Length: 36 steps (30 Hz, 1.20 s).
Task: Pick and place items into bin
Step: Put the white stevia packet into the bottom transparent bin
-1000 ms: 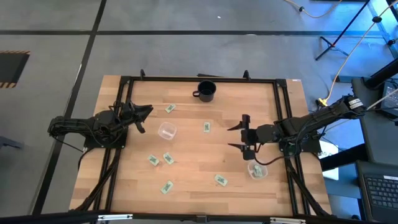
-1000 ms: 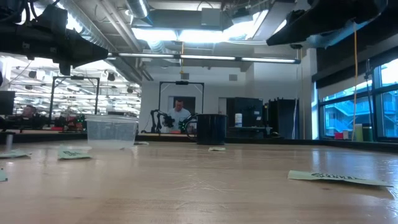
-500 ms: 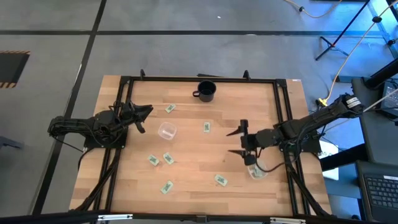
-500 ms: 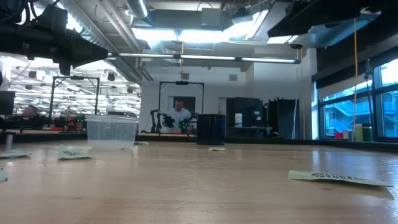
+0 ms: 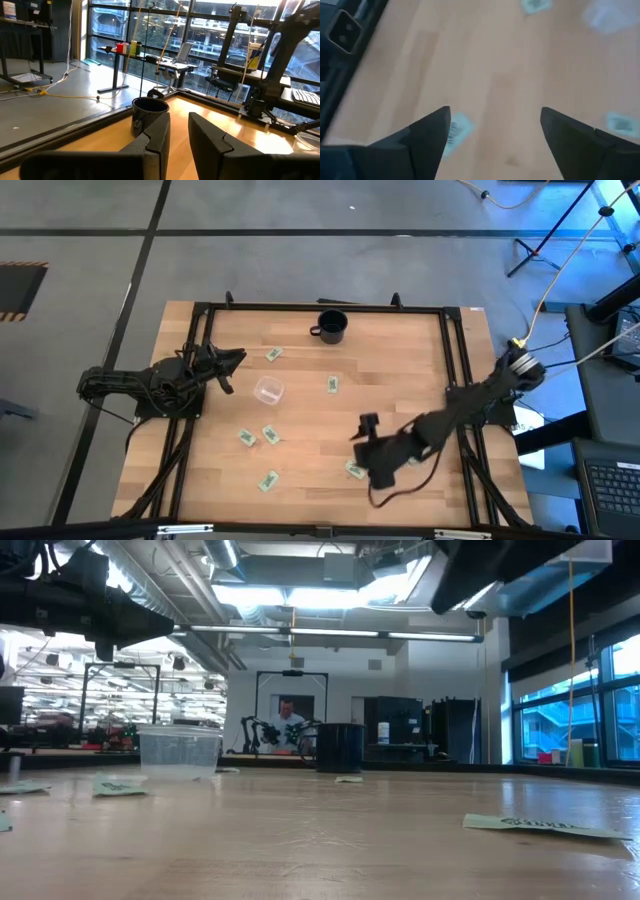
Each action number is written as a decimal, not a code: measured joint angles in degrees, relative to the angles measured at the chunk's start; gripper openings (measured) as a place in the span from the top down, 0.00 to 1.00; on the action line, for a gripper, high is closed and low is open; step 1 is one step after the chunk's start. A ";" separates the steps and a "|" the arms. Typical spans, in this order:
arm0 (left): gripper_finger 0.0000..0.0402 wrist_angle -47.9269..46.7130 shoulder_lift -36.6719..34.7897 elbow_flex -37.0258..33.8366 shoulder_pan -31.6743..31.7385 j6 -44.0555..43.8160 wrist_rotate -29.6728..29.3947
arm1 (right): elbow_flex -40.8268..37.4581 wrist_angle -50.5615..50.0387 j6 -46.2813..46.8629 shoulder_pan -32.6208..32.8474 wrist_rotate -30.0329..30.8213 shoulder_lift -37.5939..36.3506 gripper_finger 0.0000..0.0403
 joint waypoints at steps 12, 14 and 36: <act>0.84 0.00 0.00 -0.02 0.00 0.00 0.00 | 7.26 -4.82 23.58 3.21 0.00 16.71 0.23; 0.84 0.00 0.00 -0.02 0.00 0.00 0.00 | 7.26 -5.30 26.60 3.21 -0.04 17.98 0.23; 0.84 0.00 -0.02 -0.02 0.02 -0.04 0.00 | 7.61 -7.59 37.02 1.81 -10.30 23.97 0.25</act>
